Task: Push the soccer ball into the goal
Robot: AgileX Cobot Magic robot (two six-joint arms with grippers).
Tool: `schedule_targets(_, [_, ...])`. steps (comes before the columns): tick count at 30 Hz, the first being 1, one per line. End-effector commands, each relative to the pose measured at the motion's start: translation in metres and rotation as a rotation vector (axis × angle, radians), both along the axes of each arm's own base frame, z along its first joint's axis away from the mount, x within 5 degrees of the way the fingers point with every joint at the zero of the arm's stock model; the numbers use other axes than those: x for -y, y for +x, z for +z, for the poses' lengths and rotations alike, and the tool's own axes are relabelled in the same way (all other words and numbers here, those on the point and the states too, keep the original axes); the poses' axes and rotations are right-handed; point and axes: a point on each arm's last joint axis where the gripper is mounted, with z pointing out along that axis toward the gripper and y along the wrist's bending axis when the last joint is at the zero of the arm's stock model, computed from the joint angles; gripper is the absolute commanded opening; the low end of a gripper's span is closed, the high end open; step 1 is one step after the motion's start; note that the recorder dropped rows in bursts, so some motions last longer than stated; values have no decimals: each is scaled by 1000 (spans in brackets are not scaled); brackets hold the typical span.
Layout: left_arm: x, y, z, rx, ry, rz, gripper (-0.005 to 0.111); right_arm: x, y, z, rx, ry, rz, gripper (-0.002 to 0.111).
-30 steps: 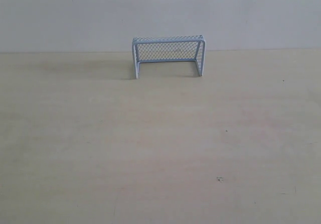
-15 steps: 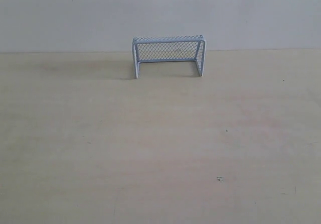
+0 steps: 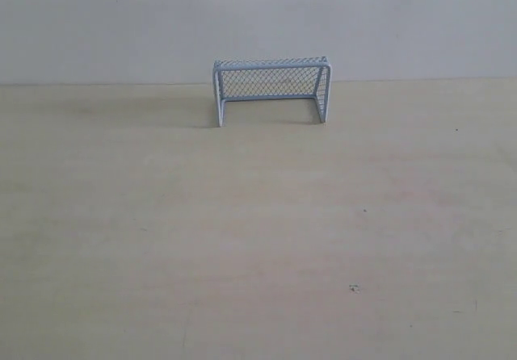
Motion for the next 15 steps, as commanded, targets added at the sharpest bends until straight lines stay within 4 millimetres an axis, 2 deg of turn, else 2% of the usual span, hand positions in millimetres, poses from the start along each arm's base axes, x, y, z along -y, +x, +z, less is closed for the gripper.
schedule_targets(1, [0, 0, 1, 5, -6, 3, 6, 3, 8, -27, -4, 18, -50, 0])
schedule_targets(2, [0, 0, 1, 5, -6, 3, 6, 4, 11, -40, -27, 13, -60, 0])
schedule_targets(4, [0, 0, 1, 5, -6, 3, 6, 5, 12, -48, -44, 27, -66, 0])
schedule_targets(10, [0, 0, 1, 5, -6, 3, 6, 5, 13, -56, -143, 67, -75, 0])
schedule_targets(15, [0, 0, 1, 5, -6, 3, 6, 6, 12, -60, -179, 11, -81, 0])
